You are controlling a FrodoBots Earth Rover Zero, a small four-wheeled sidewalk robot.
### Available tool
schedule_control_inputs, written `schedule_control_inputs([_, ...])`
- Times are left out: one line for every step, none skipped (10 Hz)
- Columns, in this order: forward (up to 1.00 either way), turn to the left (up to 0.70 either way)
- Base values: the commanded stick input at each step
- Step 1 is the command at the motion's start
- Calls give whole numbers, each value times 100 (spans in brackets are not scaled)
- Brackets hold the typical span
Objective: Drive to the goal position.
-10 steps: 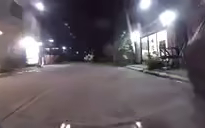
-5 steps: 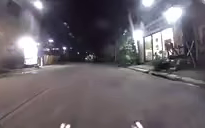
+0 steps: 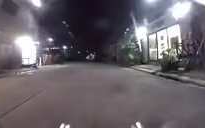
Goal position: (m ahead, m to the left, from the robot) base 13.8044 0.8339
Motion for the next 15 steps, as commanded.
schedule_control_inputs([100,0])
schedule_control_inputs([100,0])
schedule_control_inputs([100,0])
schedule_control_inputs([100,0])
schedule_control_inputs([100,0])
schedule_control_inputs([100,0])
schedule_control_inputs([100,0])
schedule_control_inputs([100,0])
schedule_control_inputs([100,0])
schedule_control_inputs([100,0])
schedule_control_inputs([100,0])
schedule_control_inputs([100,0])
schedule_control_inputs([100,0])
schedule_control_inputs([100,0])
schedule_control_inputs([100,0])
